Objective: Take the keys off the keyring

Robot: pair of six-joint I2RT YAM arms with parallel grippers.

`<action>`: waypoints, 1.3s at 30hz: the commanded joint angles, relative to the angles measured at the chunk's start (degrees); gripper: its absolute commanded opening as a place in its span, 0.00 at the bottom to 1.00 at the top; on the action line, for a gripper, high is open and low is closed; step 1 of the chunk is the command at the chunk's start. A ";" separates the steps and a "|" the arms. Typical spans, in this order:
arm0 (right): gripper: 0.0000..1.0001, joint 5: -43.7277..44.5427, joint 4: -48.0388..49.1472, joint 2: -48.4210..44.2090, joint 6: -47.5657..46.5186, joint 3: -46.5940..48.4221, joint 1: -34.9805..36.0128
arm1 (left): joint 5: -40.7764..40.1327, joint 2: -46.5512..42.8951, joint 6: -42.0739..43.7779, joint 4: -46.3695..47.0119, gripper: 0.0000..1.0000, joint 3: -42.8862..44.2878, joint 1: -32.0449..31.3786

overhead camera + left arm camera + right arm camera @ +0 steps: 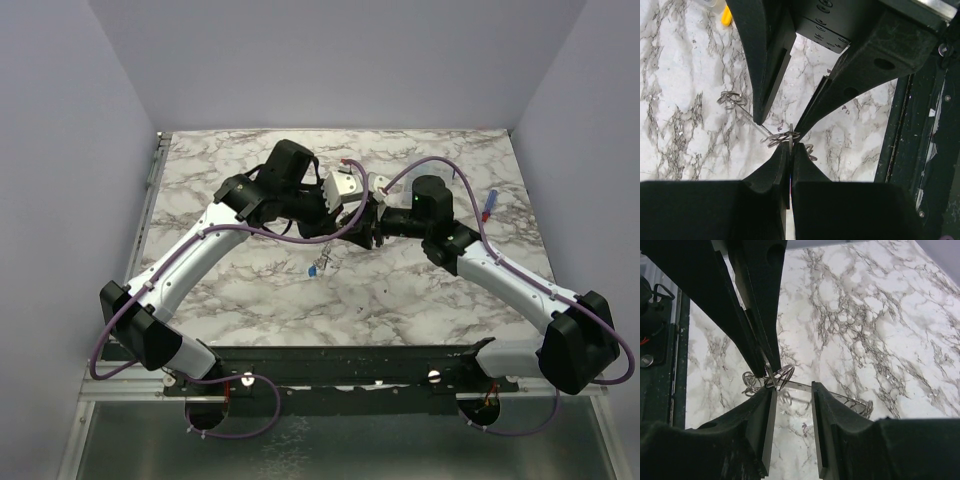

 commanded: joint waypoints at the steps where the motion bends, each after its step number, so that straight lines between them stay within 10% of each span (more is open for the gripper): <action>1: 0.43 0.18 2.90 -0.08 -1.03 -0.99 0.25 | 2.14 -0.67 -1.29 1.10 0.00 2.75 -0.41; 6: 0.47 -1.62 4.05 -0.64 -1.61 -2.15 0.30 | 1.94 -0.28 -1.76 1.05 0.00 3.39 -0.32; 16: 0.01 -0.09 3.48 -2.06 -2.81 -2.78 0.25 | 1.65 -0.50 -2.03 1.09 0.00 3.05 0.33; 34: 0.00 -5.28 7.74 -2.85 6.96 -2.36 -0.56 | 4.32 -5.06 2.39 4.43 0.01 -9.87 6.86; 39: 0.01 -7.55 7.36 -2.29 7.04 -1.55 -0.86 | 3.50 -7.56 5.98 4.63 0.26 -12.08 6.86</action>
